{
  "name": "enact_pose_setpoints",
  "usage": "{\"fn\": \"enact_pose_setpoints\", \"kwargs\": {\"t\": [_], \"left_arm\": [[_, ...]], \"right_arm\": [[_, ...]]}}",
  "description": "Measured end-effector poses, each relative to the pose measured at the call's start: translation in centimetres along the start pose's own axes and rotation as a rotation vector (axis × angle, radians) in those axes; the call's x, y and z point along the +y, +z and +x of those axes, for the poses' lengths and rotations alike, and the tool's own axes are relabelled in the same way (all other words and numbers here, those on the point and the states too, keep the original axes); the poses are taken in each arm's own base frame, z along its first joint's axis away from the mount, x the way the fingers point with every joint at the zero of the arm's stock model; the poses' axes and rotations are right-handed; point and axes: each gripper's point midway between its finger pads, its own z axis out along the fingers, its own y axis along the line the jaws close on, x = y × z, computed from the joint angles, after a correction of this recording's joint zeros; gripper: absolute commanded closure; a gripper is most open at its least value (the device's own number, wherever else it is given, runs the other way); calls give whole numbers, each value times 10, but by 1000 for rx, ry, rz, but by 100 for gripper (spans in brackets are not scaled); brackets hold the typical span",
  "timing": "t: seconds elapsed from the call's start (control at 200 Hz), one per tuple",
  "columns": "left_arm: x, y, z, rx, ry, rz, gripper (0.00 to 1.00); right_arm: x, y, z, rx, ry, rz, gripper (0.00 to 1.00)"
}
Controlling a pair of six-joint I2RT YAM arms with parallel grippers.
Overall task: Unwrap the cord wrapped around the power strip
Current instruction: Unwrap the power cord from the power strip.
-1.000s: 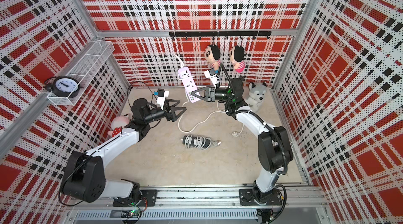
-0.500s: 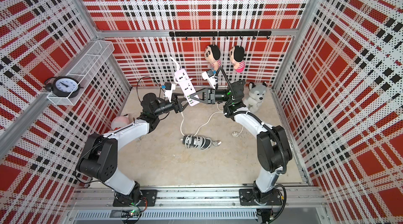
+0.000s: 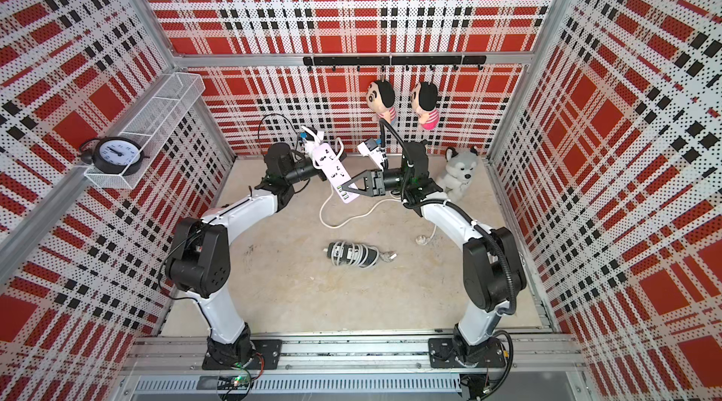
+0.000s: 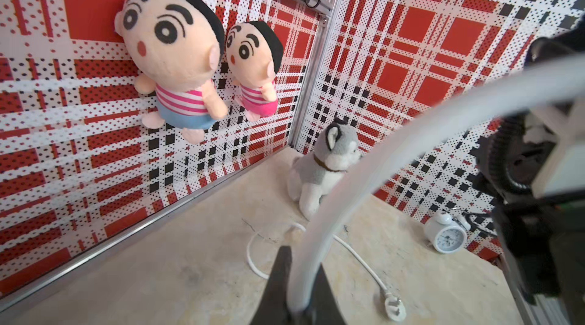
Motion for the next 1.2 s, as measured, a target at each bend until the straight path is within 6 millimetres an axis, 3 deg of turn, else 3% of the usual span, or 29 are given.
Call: {"fn": "enact_pose_setpoints", "kwargs": {"t": [0.165, 0.356, 0.531, 0.771, 0.892, 1.027, 1.107, 1.202], "left_arm": [[27, -8, -25, -35, 37, -32, 100], [44, -27, -54, -81, 99, -57, 100], [62, -42, -61, -92, 104, -98, 100], [69, -68, -80, -121, 127, -181, 100], [65, -99, -98, -149, 148, -269, 100], [91, -156, -115, -178, 149, -486, 100], [115, -191, -109, -167, 108, -631, 100], [138, -215, -90, -126, 50, -755, 100]], "right_arm": [[-7, 10, -7, 90, -133, 163, 100], [-17, 21, 46, 254, -155, 225, 100], [-24, 19, 69, 357, -175, 296, 100], [-88, 6, 93, 480, -97, 510, 100], [-111, -12, 94, 486, -57, 609, 100], [-128, -40, 77, 432, -44, 712, 100], [-136, -64, 64, 369, -39, 767, 100], [-134, -88, 52, 296, -42, 802, 100]]}}
